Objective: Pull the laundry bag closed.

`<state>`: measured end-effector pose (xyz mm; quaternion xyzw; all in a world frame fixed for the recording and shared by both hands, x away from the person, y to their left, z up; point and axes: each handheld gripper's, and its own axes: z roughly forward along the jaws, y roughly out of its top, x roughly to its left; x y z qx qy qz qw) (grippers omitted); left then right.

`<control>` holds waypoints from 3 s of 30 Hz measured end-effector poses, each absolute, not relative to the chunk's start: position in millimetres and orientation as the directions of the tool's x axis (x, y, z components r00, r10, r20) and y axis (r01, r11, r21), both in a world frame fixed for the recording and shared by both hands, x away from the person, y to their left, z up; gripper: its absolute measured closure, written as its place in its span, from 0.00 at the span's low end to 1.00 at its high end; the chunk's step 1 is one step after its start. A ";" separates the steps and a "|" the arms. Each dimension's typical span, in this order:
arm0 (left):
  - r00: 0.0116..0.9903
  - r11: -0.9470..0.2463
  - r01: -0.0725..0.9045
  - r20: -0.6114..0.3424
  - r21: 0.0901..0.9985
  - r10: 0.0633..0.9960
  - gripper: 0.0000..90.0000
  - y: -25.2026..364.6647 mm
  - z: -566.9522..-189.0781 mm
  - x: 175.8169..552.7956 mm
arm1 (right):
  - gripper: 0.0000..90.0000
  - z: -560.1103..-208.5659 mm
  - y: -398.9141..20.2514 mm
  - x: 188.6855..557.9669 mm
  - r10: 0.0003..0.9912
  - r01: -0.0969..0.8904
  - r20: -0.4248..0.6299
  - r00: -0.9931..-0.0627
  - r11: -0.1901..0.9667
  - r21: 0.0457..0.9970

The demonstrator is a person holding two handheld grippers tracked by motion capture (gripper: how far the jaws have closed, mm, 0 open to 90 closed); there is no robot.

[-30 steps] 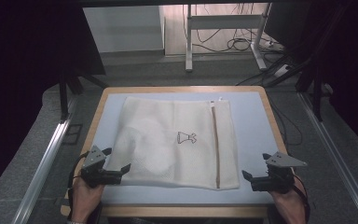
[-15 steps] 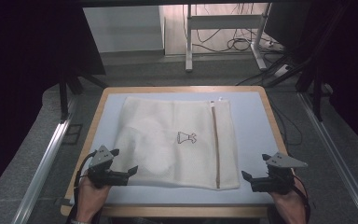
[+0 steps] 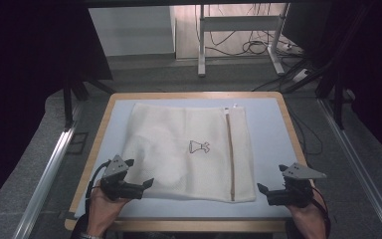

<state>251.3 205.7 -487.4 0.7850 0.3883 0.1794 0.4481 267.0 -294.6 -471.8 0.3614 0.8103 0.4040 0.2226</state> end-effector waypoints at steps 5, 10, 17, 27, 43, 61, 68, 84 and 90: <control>0.645 -0.323 0.436 -0.041 0.840 0.763 0.06 196.7 -486.6 251.7 | 0.02 -471.7 -294.3 266.8 0.761 0.403 -0.060 -0.646 0.406 0.820; 0.658 -0.333 0.412 -0.024 0.848 0.753 0.09 188.4 -485.0 251.4 | 0.02 -472.1 -293.7 266.8 0.757 0.404 -0.063 -0.650 0.414 0.816; 0.681 -0.353 0.396 -0.013 0.848 0.732 0.16 178.1 -485.1 254.0 | 0.02 -472.8 -293.7 267.1 0.750 0.402 -0.063 -0.658 0.421 0.813; 0.710 -0.374 0.372 0.000 0.849 0.705 0.25 166.6 -483.4 256.4 | 0.02 -473.2 -293.6 267.3 0.745 0.395 -0.071 -0.663 0.429 0.813; 0.778 -0.405 0.342 -0.014 0.848 0.628 0.49 139.8 -483.9 257.1 | 0.02 -473.4 -292.3 266.8 0.736 0.390 -0.078 -0.672 0.442 0.808; 0.833 -0.444 0.320 -0.026 0.837 0.553 0.71 109.7 -491.4 262.9 | 0.02 -474.3 -290.0 266.8 0.742 0.416 -0.022 -0.670 0.400 0.816; 0.863 -0.470 0.308 -0.036 0.827 0.503 0.87 95.6 -494.6 265.9 | 0.02 -475.3 -288.4 267.0 0.746 0.427 -0.018 -0.666 0.401 0.810; 0.896 -0.511 0.295 -0.048 0.808 0.441 1.00 62.9 -507.6 274.8 | 0.02 -479.2 -285.0 268.9 0.743 0.445 -0.007 -0.669 0.408 0.797; 0.903 -0.516 0.303 -0.068 0.801 0.425 0.99 49.0 -515.0 274.9 | 0.02 -482.4 -281.8 270.3 0.736 0.456 -0.004 -0.677 0.424 0.782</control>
